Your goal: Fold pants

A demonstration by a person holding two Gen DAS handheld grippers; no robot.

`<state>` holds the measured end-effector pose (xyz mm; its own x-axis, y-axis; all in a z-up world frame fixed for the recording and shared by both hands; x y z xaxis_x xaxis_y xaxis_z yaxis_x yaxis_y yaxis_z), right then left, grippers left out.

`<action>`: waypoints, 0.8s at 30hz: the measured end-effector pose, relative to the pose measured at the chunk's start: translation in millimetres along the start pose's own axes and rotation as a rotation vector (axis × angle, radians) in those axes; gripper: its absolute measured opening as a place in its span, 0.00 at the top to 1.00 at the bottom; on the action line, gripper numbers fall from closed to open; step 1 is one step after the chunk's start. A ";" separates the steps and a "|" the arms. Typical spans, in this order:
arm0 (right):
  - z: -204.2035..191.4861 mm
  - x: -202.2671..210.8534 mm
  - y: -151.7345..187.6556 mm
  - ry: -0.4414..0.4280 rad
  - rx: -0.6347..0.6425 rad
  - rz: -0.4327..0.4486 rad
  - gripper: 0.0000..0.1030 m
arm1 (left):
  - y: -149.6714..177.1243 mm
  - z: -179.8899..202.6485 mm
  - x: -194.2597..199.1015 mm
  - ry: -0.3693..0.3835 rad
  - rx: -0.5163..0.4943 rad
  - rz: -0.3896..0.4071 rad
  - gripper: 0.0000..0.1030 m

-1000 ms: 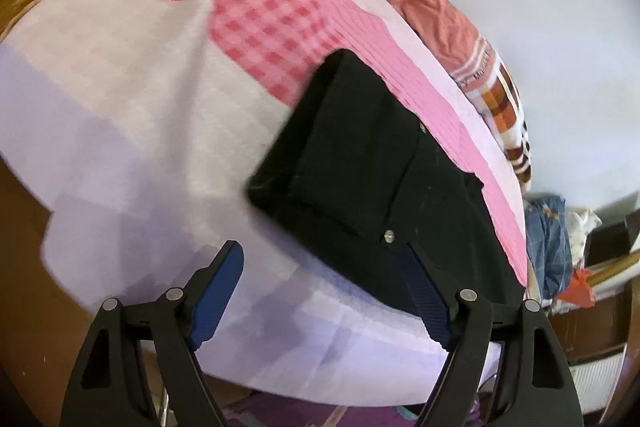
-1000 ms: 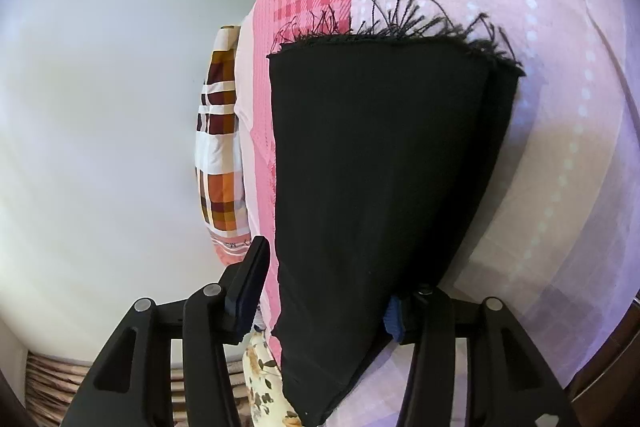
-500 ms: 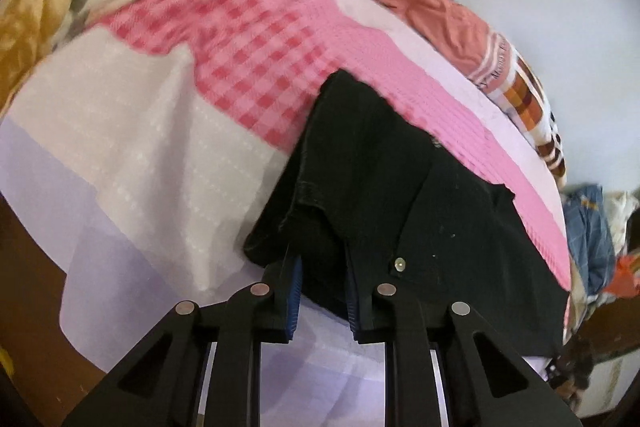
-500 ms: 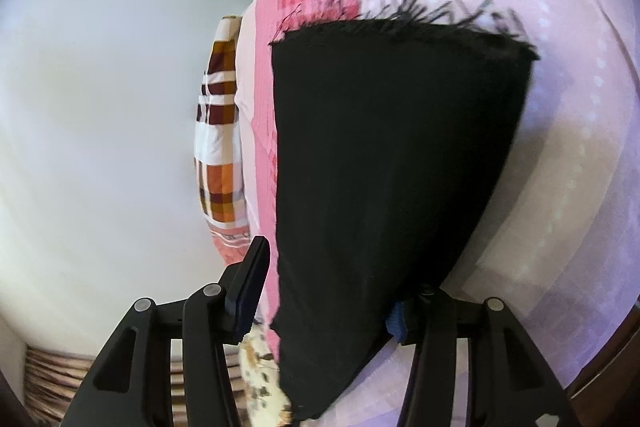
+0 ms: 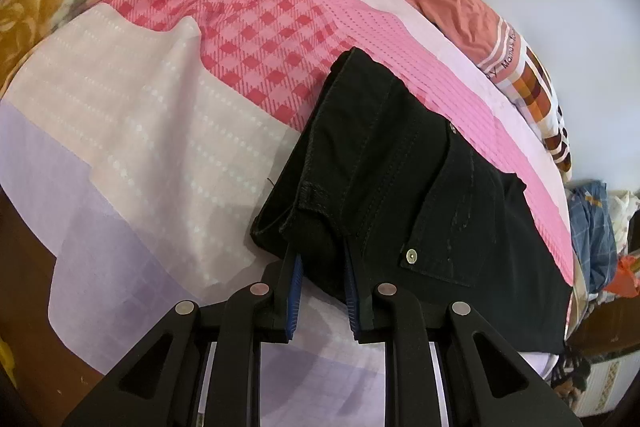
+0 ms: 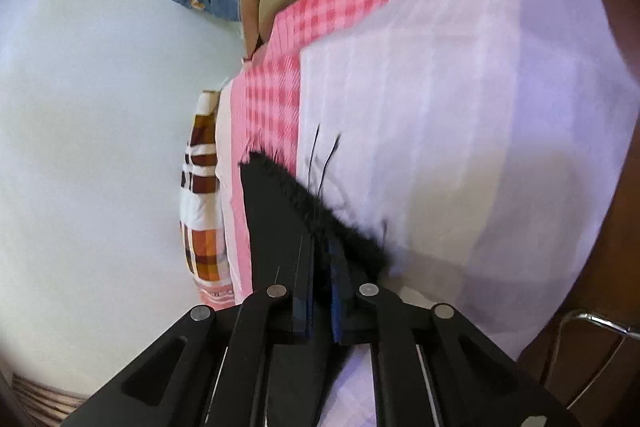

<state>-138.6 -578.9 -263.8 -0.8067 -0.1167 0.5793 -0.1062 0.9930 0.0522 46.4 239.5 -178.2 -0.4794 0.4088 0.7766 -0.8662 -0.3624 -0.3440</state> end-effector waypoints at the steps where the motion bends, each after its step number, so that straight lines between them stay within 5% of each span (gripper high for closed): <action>1: 0.1 0.7 -1.1 -0.002 0.004 0.000 0.92 | -0.2 -0.3 -0.1 -0.001 -0.001 -0.001 0.80; 7: 3.5 -12.0 4.2 -0.062 -0.032 -0.072 0.92 | -2.3 -3.0 -1.0 -0.007 0.013 -0.011 0.78; 12: -27.8 -4.0 5.8 0.161 0.227 0.016 0.98 | -1.4 -3.5 -0.3 -0.011 0.005 -0.005 0.77; 15: -26.5 -1.8 -3.3 0.176 0.232 0.027 0.98 | -0.1 -2.9 -0.9 -0.014 -0.007 0.001 0.77; 18: -23.3 19.3 -13.6 0.256 0.242 0.129 0.94 | 0.9 -1.8 -0.7 -0.021 -0.026 0.007 0.77; 22: -47.4 44.5 -13.6 0.168 0.218 0.192 0.89 | 1.0 0.1 -0.4 -0.002 -0.030 0.008 0.70; 24: -95.4 24.2 13.4 0.082 0.363 0.090 0.83 | 0.9 2.6 -0.5 0.052 -0.020 -0.002 0.51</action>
<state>-104.1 -566.5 -171.5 -0.7745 -0.0133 0.6324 -0.2483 0.9259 -0.2846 46.2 236.8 -177.5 -0.4839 0.4525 0.7491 -0.8695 -0.3453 -0.3532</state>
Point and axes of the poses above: each gripper's, at about its wrist camera, not at the fingertips, and x roughly against the way its jaws point, z to its right, y to its underside, the point moved 4 cm from there along -x, roughly the way its jaws point, and after that the axes turned 9 degrees about y, right-handed, at the moved point
